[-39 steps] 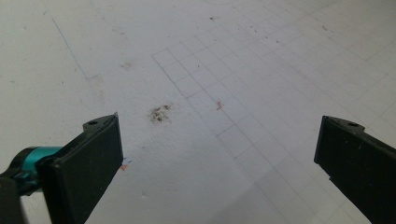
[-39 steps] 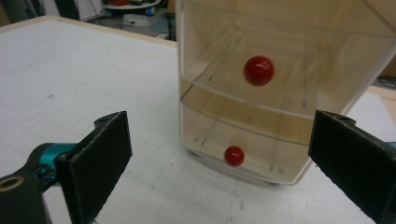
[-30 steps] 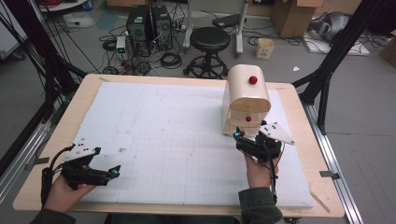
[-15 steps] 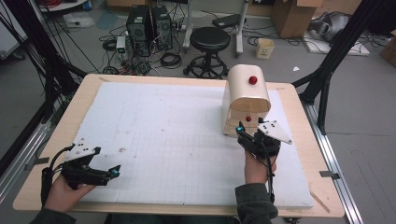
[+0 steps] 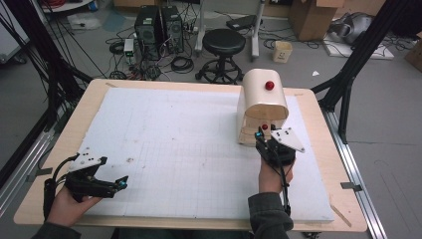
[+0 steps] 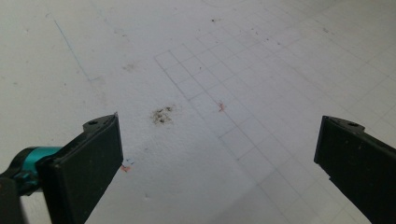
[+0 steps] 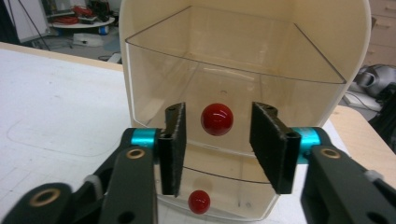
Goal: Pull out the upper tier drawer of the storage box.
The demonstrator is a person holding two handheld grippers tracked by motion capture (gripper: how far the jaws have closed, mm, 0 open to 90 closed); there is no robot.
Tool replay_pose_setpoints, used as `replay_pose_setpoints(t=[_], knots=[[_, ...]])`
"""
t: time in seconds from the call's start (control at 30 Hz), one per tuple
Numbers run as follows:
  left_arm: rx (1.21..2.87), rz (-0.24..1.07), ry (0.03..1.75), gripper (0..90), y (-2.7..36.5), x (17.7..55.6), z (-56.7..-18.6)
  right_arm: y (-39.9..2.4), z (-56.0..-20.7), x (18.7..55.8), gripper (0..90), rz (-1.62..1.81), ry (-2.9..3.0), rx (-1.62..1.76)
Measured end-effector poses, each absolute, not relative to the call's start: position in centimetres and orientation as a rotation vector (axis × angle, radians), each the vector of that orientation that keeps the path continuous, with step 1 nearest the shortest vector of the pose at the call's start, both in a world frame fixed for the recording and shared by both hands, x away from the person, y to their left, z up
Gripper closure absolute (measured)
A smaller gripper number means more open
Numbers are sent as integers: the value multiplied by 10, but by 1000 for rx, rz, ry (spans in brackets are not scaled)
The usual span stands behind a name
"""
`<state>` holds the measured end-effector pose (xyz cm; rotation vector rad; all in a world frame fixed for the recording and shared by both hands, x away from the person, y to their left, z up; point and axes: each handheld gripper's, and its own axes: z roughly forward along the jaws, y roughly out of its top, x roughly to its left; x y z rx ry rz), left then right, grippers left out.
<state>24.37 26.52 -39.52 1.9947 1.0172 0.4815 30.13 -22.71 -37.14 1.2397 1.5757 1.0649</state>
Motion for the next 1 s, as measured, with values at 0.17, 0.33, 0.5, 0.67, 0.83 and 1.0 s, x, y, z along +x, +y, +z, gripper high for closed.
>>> replay_pose_setpoints(t=[0.17, 0.33, 0.5, 0.67, 0.83, 1.0], knots=[[1995, 480, 1017, 17, 265, 244, -395, -225, -373, 304, 651, 1036, 1569, 1232], [1997, 480, 1021, 17, 266, 244, -396, -224, -374, 305, 681, 1012, 1572, 1225], [1994, 480, 1021, 17, 266, 244, -395, -222, -374, 305, 717, 1007, 1573, 1219], [1992, 481, 1019, 17, 267, 244, -395, -222, -374, 304, 725, 1007, 1573, 1219], [1991, 481, 1019, 17, 267, 244, -395, -223, -373, 304, 727, 1011, 1580, 1211], [1987, 483, 1022, 17, 266, 244, -395, -225, -372, 300, 728, 1027, 1591, 1214]])
